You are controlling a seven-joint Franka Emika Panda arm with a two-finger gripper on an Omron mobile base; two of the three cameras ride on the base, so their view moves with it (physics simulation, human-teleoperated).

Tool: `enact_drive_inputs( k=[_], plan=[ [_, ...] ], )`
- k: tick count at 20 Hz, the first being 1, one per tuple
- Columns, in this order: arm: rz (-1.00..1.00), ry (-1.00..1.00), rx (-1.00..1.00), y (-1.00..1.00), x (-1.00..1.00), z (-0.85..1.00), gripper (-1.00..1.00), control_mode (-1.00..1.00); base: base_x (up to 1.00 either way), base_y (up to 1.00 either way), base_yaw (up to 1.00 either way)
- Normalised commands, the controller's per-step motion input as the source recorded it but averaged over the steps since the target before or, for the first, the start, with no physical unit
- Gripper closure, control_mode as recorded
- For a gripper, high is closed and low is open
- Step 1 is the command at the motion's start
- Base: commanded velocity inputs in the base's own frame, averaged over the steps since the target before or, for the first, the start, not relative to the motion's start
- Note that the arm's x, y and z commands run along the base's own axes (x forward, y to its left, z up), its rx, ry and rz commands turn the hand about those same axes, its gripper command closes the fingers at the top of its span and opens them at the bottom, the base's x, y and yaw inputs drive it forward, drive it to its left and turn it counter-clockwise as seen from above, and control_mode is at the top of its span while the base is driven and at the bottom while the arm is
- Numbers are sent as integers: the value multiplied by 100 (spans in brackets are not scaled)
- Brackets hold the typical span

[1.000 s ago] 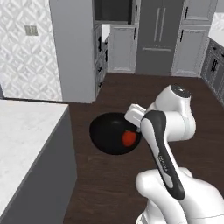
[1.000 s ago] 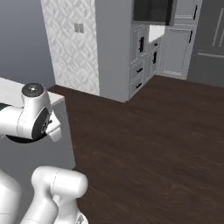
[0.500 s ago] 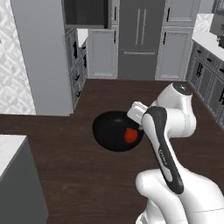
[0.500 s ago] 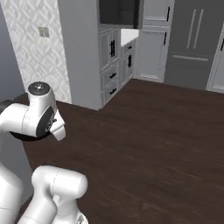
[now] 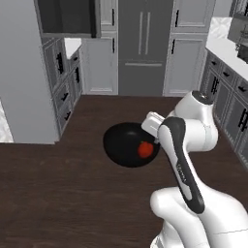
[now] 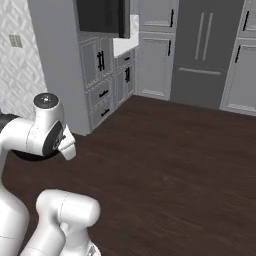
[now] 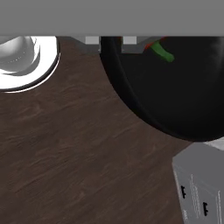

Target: Pick the bell pepper from the sink and place it in the bowl. Then pick the bowl and place it in the microwave. Then close the microwave door and press the start button.

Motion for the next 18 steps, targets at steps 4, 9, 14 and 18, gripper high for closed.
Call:
enact_drive_inputs(
  k=[4, 9, 14, 18],
  plan=[
    [0, 0, 0, 0, 0, 0, 100, 100, 100, -76, 10],
    [0, 0, 0, 0, 0, 0, 100, 100, 100, -72, 13],
    [0, 0, 0, 0, 0, 0, 100, 100, 100, -64, 11],
    [0, 0, 0, 0, 0, 0, 100, 100, 100, -59, 12]
  ],
)
